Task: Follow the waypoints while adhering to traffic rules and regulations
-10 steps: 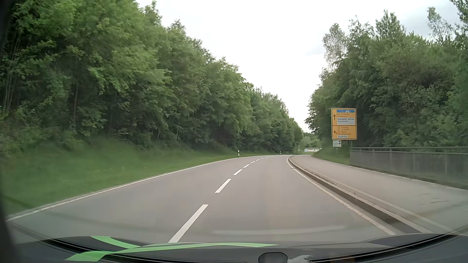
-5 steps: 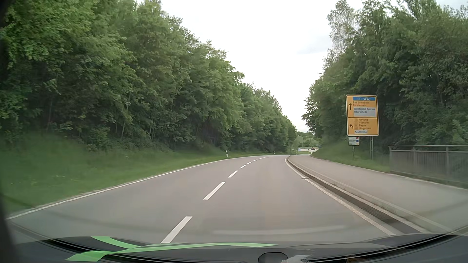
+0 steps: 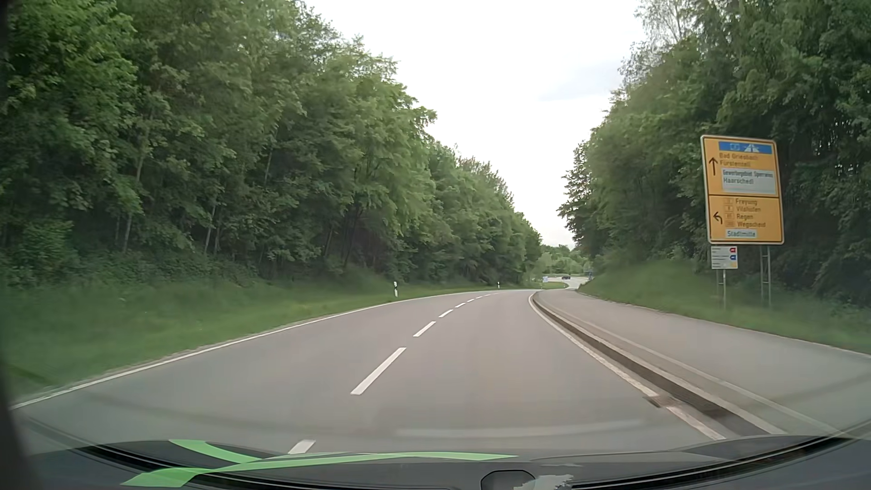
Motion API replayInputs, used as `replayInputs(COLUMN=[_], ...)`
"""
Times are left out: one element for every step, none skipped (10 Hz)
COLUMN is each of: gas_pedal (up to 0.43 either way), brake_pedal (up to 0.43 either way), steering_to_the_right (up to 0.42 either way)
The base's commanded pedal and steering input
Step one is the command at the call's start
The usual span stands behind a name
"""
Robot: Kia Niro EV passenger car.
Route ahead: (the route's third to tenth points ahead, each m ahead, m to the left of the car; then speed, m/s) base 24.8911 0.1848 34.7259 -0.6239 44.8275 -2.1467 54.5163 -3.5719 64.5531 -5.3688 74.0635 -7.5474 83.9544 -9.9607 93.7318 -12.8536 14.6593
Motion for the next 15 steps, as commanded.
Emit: replayInputs(gas_pedal=[0.047, 0.047, 0.047, 0.047, 0.047, 0.047, 0.047, 0.047, 0.047, 0.047, 0.047, 0.039, 0.039, 0.039, 0.039], brake_pedal=[0.000, 0.000, 0.000, 0.000, 0.000, 0.000, 0.000, 0.000, 0.000, 0.000, 0.000, 0.000, 0.000, 0.000, 0.000], steering_to_the_right=[0.017, 0.016, 0.016, 0.016, 0.015, 0.015, 0.014, 0.014, 0.015, 0.015, 0.015, 0.015, 0.014, 0.011, 0.011])
